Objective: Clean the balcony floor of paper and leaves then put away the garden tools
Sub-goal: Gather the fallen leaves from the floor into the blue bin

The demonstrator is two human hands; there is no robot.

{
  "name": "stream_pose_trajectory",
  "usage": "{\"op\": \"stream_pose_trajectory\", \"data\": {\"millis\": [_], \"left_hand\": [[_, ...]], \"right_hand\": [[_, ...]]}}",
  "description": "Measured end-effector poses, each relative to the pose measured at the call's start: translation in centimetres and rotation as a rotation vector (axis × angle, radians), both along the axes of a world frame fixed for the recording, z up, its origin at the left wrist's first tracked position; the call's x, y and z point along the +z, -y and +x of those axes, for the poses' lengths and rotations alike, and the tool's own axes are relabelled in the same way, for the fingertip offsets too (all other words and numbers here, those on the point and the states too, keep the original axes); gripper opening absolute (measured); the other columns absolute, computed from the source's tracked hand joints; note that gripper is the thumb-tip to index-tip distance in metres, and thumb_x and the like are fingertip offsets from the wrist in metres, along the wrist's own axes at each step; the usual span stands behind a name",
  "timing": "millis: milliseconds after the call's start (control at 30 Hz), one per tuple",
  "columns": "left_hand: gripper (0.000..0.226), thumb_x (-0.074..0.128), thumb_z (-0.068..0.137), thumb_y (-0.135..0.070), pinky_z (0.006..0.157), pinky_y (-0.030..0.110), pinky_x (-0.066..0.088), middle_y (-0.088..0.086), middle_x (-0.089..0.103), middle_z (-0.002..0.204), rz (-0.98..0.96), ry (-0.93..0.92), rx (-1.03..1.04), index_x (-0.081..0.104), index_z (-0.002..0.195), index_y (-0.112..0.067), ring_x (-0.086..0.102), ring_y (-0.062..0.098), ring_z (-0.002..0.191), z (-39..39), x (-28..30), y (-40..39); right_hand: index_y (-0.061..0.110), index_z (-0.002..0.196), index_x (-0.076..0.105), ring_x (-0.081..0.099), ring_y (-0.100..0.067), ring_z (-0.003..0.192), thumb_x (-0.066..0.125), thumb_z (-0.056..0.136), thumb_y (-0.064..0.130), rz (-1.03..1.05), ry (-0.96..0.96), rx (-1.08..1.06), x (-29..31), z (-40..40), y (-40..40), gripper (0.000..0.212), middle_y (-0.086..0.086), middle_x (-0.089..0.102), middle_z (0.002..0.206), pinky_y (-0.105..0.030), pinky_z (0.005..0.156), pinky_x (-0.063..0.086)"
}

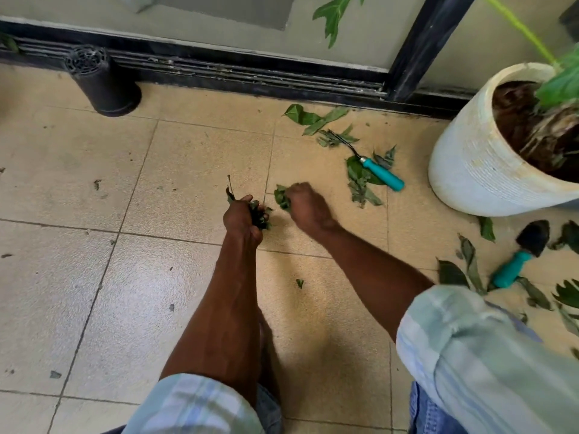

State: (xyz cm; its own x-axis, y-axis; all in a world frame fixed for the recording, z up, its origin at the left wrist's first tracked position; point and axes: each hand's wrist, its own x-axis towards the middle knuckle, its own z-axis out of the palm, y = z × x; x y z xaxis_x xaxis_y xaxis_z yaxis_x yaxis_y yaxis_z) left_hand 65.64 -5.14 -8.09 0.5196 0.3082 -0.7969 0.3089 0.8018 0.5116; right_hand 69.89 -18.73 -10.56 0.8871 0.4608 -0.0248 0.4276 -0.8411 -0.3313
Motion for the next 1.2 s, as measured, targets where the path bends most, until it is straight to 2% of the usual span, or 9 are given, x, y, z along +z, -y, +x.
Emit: {"op": "stream_pose_trajectory", "data": {"millis": [100, 200, 367, 433, 533, 633, 767, 967, 1200], "left_hand": [[0.019, 0.036, 0.102, -0.011, 0.039, 0.018, 0.031, -0.002, 0.044, 0.044, -0.016, -0.006, -0.05, 0.049, 0.088, -0.011, 0.04, 0.011, 0.032, 0.6, -0.1, 1.8], [0.022, 0.036, 0.1, -0.006, 0.039, 0.017, 0.032, -0.002, 0.044, 0.043, -0.036, 0.001, -0.115, 0.045, 0.082, -0.013, 0.041, 0.012, 0.033, 1.4, -0.4, 3.1], [0.023, 0.035, 0.099, -0.005, 0.042, 0.02, 0.033, -0.002, 0.046, 0.041, -0.02, 0.004, -0.167, 0.046, 0.08, -0.014, 0.043, 0.012, 0.032, 1.9, 0.4, 5.1], [0.023, 0.035, 0.099, -0.006, 0.044, 0.02, 0.033, 0.0, 0.047, 0.042, -0.009, 0.001, -0.178, 0.047, 0.081, -0.014, 0.043, 0.012, 0.032, 1.8, 0.7, 5.5], [0.022, 0.033, 0.098, -0.004, 0.041, 0.019, 0.035, 0.002, 0.047, 0.051, 0.008, -0.001, -0.173, 0.047, 0.083, -0.013, 0.046, 0.012, 0.036, 1.7, 0.7, 5.6], [0.022, 0.034, 0.098, -0.005, 0.04, 0.018, 0.035, 0.003, 0.046, 0.053, 0.013, -0.019, -0.174, 0.047, 0.082, -0.013, 0.046, 0.013, 0.039, 1.6, 0.4, 5.7], [0.026, 0.035, 0.099, -0.006, 0.044, 0.02, 0.033, 0.001, 0.048, 0.041, 0.016, -0.005, -0.213, 0.046, 0.076, -0.013, 0.045, 0.012, 0.033, 1.1, 0.6, 5.9], [0.015, 0.035, 0.099, -0.004, 0.043, 0.021, 0.034, 0.005, 0.046, 0.063, 0.064, -0.043, -0.191, 0.048, 0.1, -0.011, 0.045, 0.014, 0.049, 0.4, 0.4, 5.3], [0.017, 0.037, 0.1, -0.006, 0.049, 0.026, 0.033, 0.003, 0.051, 0.047, 0.097, -0.059, -0.22, 0.05, 0.11, -0.011, 0.043, 0.016, 0.051, -0.1, 0.0, 4.7]], "right_hand": [[0.009, 0.134, 0.045, 0.061, -0.034, 0.1, 0.058, 0.085, 0.0, 0.103, -0.098, -0.331, 0.5, -1.1, 1.5, 0.052, -0.017, 0.064, 0.11, -0.037, 0.077, 0.05], [0.008, 0.117, 0.057, 0.062, -0.033, 0.103, 0.059, 0.087, 0.003, 0.271, -0.171, -0.719, 1.4, 0.7, 3.9, 0.031, -0.016, 0.067, 0.109, -0.031, 0.078, 0.048], [0.004, 0.137, 0.045, 0.044, -0.031, 0.127, 0.054, 0.095, 0.018, 0.279, -0.188, -1.069, 1.5, 4.2, 8.1, 0.045, -0.013, 0.044, 0.139, -0.04, 0.106, 0.036], [0.005, 0.136, 0.044, 0.046, -0.03, 0.126, 0.061, 0.091, 0.019, 0.262, -0.237, -1.033, 0.7, 3.8, 8.6, 0.051, -0.014, 0.045, 0.138, -0.039, 0.103, 0.042], [0.005, 0.105, 0.067, 0.06, -0.029, 0.102, 0.057, 0.088, 0.007, 0.1, -0.149, -0.66, -0.4, 1.0, 8.0, 0.02, -0.014, 0.064, 0.108, -0.03, 0.075, 0.049], [0.007, 0.12, 0.061, 0.059, -0.03, 0.103, 0.055, 0.087, -0.001, 0.078, -0.048, -0.423, -0.3, -1.3, 7.2, 0.035, -0.015, 0.065, 0.111, -0.035, 0.08, 0.05], [0.008, 0.139, 0.041, 0.061, -0.033, 0.102, 0.053, 0.09, -0.002, 0.245, -0.167, -0.699, 1.2, 1.5, 7.2, 0.051, -0.018, 0.063, 0.114, -0.038, 0.081, 0.051], [0.0, 0.128, 0.051, 0.047, -0.031, 0.122, 0.056, 0.092, 0.011, 0.178, -0.229, -0.801, 1.8, 7.2, 7.3, 0.038, -0.017, 0.048, 0.132, -0.035, 0.102, 0.043], [0.002, 0.132, 0.05, 0.04, -0.034, 0.131, 0.06, 0.089, 0.022, 0.145, -0.423, -0.783, 0.0, 9.0, 9.5, 0.049, -0.019, 0.043, 0.142, -0.041, 0.106, 0.036]]}}
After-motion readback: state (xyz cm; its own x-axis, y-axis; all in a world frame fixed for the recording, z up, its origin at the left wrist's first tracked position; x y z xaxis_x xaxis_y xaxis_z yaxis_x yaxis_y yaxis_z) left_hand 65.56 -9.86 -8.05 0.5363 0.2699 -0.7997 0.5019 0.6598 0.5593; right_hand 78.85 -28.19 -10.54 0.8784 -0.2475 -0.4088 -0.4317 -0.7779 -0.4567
